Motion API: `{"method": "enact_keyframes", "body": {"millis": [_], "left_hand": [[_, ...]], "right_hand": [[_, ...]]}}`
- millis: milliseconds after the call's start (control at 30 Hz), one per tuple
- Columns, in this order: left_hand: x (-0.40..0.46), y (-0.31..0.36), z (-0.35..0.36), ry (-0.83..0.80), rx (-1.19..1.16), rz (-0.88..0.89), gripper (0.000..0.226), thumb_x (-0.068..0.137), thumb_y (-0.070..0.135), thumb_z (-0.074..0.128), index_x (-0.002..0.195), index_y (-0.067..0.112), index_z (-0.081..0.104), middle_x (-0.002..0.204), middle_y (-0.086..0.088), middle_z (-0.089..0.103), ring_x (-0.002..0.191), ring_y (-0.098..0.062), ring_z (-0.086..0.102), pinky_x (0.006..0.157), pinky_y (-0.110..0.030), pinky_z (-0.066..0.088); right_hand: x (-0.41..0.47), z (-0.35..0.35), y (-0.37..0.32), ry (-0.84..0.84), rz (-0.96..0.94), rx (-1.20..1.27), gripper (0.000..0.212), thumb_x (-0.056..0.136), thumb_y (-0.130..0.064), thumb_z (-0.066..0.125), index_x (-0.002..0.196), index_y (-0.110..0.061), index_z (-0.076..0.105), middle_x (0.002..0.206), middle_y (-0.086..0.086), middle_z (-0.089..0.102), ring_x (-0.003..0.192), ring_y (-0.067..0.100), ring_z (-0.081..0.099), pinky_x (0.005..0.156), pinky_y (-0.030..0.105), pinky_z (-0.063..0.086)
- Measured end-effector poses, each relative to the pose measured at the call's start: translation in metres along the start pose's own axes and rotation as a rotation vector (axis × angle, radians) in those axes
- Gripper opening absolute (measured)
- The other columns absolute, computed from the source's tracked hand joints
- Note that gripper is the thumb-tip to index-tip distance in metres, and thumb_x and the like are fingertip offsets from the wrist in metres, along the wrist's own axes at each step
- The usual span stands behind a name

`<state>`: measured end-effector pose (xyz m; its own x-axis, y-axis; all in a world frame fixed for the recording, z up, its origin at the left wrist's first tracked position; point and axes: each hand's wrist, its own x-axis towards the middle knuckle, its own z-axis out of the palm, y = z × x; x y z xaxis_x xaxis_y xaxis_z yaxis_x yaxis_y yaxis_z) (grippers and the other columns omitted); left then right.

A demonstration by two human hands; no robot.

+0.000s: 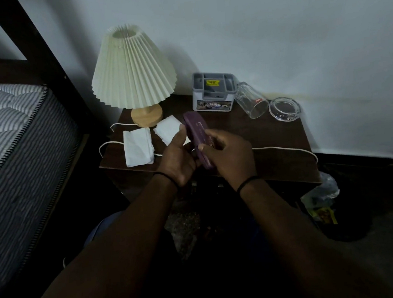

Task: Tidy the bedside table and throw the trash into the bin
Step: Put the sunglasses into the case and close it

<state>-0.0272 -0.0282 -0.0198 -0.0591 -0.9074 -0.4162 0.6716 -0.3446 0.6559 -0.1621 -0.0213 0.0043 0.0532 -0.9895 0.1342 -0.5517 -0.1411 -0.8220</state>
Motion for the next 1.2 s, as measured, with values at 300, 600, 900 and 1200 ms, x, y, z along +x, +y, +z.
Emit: {"method": "enact_keyframes", "body": {"millis": [300, 600, 900, 1200], "left_hand": [[0.009, -0.003, -0.005, 0.009, 0.047, 0.041, 0.036, 0.094, 0.027, 0.059, 0.123, 0.003, 0.059, 0.102, -0.015, 0.067, 0.091, -0.026, 0.066, 0.085, -0.04, 0.056], [0.016, -0.002, -0.012, 0.109, 0.111, 0.03, 0.051, 0.092, 0.031, 0.061, 0.129, -0.004, 0.055, 0.131, -0.029, 0.057, 0.114, -0.038, 0.06, 0.101, -0.053, 0.048], [0.014, 0.0, -0.009, 0.186, 0.144, 0.05, 0.035, 0.096, 0.032, 0.055, 0.115, 0.003, 0.063, 0.116, -0.023, 0.066, 0.106, -0.035, 0.065, 0.091, -0.049, 0.053], [0.019, 0.018, -0.008, 0.269, 0.376, 0.143, 0.033, 0.096, 0.052, 0.05, 0.099, 0.023, 0.066, 0.102, -0.009, 0.073, 0.094, -0.026, 0.071, 0.087, -0.043, 0.057]], "right_hand": [[-0.001, 0.01, 0.003, -0.06, 0.018, 0.044, 0.034, 0.079, -0.034, 0.072, 0.111, -0.024, 0.068, 0.105, -0.007, 0.072, 0.098, 0.006, 0.067, 0.09, 0.035, 0.054], [0.0, 0.009, 0.003, -0.333, 0.518, 0.374, 0.023, 0.086, -0.039, 0.069, 0.086, -0.017, 0.062, 0.091, 0.014, 0.072, 0.064, 0.02, 0.067, 0.057, 0.029, 0.053], [0.003, 0.016, 0.011, -0.188, 0.393, 0.232, 0.039, 0.074, -0.045, 0.077, 0.099, -0.018, 0.064, 0.092, 0.005, 0.073, 0.071, 0.017, 0.07, 0.06, 0.033, 0.059], [0.011, 0.021, 0.009, -0.035, 0.099, -0.12, 0.045, 0.069, -0.042, 0.077, 0.106, -0.024, 0.06, 0.093, -0.005, 0.07, 0.084, 0.012, 0.066, 0.079, 0.036, 0.056]]}}
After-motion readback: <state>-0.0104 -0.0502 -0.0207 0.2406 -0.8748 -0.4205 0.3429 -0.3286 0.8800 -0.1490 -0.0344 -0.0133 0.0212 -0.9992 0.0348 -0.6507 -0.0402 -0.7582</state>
